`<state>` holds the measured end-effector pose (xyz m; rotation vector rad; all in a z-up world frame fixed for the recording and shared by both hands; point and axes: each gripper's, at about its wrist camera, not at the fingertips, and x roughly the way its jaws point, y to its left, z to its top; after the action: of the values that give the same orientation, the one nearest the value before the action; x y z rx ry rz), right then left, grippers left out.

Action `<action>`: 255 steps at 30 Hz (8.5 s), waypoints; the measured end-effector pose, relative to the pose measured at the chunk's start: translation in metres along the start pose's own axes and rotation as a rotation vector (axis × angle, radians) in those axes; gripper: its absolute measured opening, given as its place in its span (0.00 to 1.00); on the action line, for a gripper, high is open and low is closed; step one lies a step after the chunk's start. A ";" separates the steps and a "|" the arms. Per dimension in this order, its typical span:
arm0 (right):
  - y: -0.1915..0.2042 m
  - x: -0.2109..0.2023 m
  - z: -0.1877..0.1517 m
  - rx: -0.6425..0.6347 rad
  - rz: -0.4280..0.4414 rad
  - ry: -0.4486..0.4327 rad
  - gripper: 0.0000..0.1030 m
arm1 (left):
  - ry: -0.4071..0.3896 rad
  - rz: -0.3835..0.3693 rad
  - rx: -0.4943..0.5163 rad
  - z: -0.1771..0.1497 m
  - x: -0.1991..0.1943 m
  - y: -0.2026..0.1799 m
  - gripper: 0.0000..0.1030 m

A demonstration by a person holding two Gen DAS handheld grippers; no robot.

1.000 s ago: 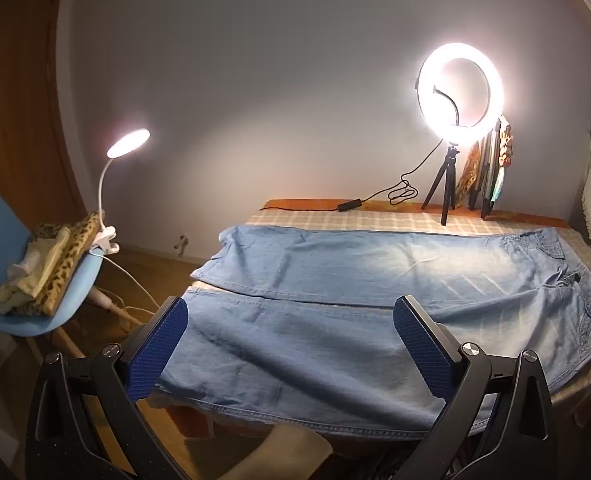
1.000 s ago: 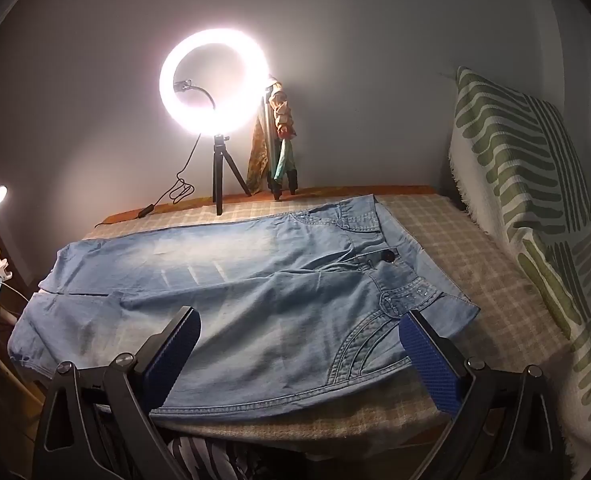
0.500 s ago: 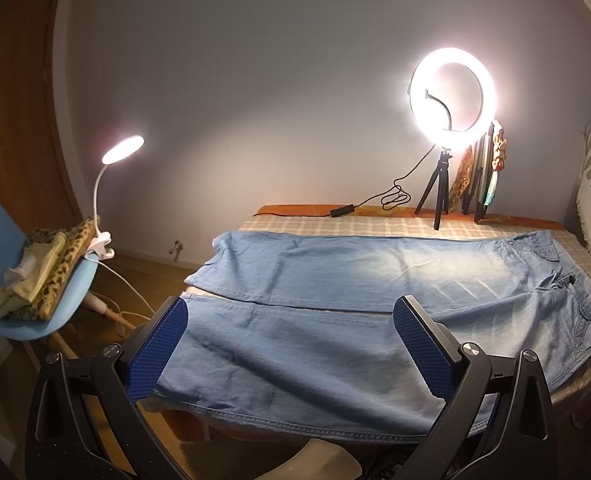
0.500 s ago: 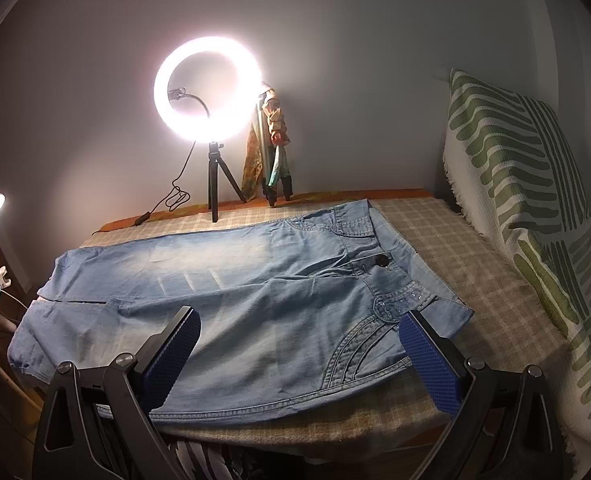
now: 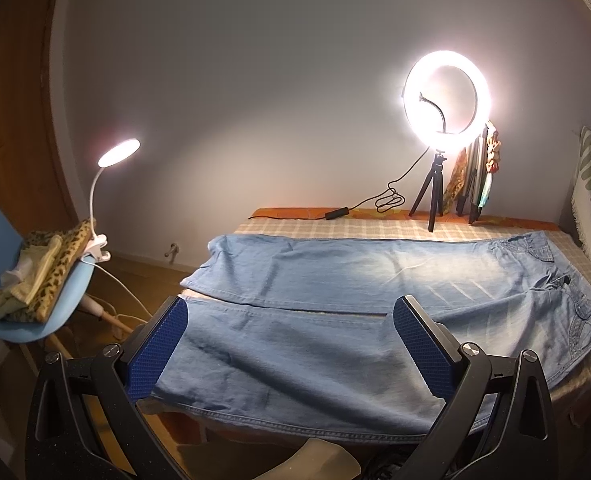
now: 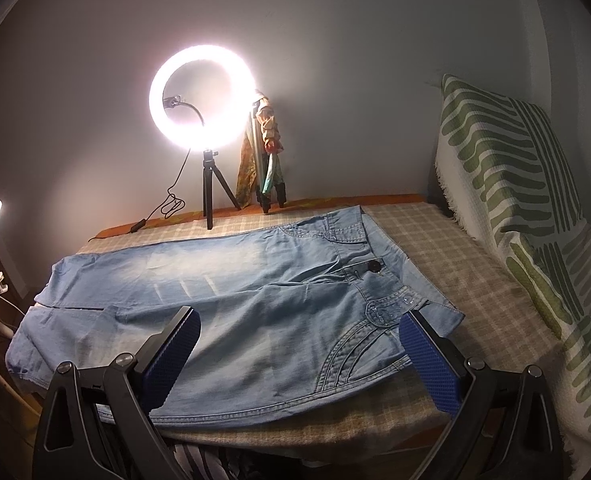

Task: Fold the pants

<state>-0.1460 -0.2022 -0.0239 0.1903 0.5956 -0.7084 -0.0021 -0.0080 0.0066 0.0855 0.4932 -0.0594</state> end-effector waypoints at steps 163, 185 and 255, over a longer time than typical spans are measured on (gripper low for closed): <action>0.177 0.104 -0.122 -0.797 0.377 0.282 0.68 | 0.328 -0.186 -1.068 -0.243 0.176 0.283 0.67; 0.194 0.092 -0.120 -0.839 0.366 0.242 0.68 | 0.199 -0.265 -1.106 -0.229 0.169 0.276 0.19; 0.311 0.362 0.089 -0.915 0.119 0.178 0.07 | 0.230 -0.217 -0.538 0.038 0.392 0.200 0.04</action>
<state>0.3170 -0.2014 -0.1686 -0.5625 1.0131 -0.2522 0.3755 0.1727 -0.1327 -0.4937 0.7317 -0.1277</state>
